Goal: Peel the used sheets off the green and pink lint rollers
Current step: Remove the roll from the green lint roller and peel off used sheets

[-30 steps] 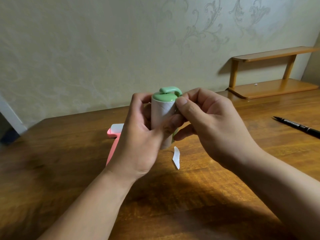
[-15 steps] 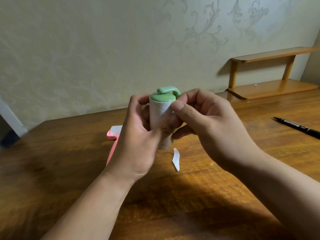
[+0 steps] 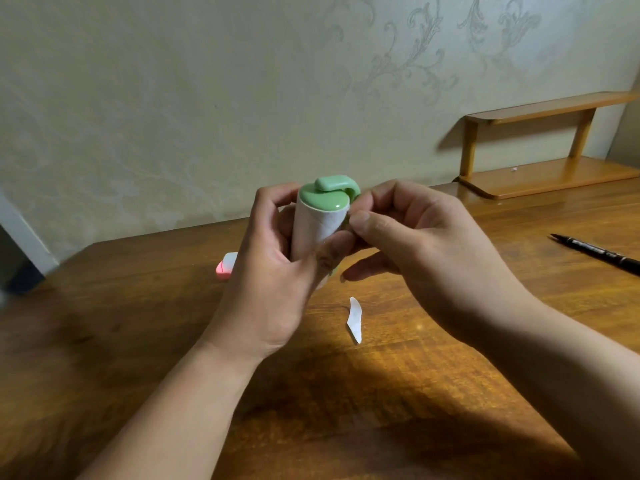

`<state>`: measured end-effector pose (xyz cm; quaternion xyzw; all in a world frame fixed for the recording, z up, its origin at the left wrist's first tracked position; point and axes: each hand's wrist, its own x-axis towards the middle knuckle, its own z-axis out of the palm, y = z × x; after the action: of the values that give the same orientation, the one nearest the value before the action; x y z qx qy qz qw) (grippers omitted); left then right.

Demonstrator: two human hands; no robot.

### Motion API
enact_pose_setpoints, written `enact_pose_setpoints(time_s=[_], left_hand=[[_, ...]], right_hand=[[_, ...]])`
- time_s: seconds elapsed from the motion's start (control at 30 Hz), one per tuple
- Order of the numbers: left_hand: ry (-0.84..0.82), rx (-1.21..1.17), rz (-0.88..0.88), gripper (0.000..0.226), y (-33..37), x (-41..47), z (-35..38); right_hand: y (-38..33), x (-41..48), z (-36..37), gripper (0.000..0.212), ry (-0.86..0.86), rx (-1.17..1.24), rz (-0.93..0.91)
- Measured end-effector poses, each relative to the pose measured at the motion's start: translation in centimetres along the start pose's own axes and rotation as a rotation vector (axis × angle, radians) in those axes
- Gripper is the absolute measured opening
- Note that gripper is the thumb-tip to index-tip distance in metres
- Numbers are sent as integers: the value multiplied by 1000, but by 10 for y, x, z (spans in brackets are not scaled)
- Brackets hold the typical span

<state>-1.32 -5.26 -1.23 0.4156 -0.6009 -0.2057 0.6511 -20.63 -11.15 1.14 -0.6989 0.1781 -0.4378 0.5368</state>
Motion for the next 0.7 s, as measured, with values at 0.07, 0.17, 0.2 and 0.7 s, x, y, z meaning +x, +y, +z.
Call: enact_pose_setpoints(time_s=[0.07,0.17,0.2,0.7], left_hand=[[10,19,10,63,0,0,0],[19,52,20,63,2,0,-1],[21,74,28,63,2,0,-1],[18,295,128,55,4,-4,-1]], right_hand=[[-1,0,0,6,-4,8,-2],[-2,0,0,6,-7,3,-17],[-2,0,-1,6,-3,-13,-26],[-1,3,-3,9,98,-194,-22]])
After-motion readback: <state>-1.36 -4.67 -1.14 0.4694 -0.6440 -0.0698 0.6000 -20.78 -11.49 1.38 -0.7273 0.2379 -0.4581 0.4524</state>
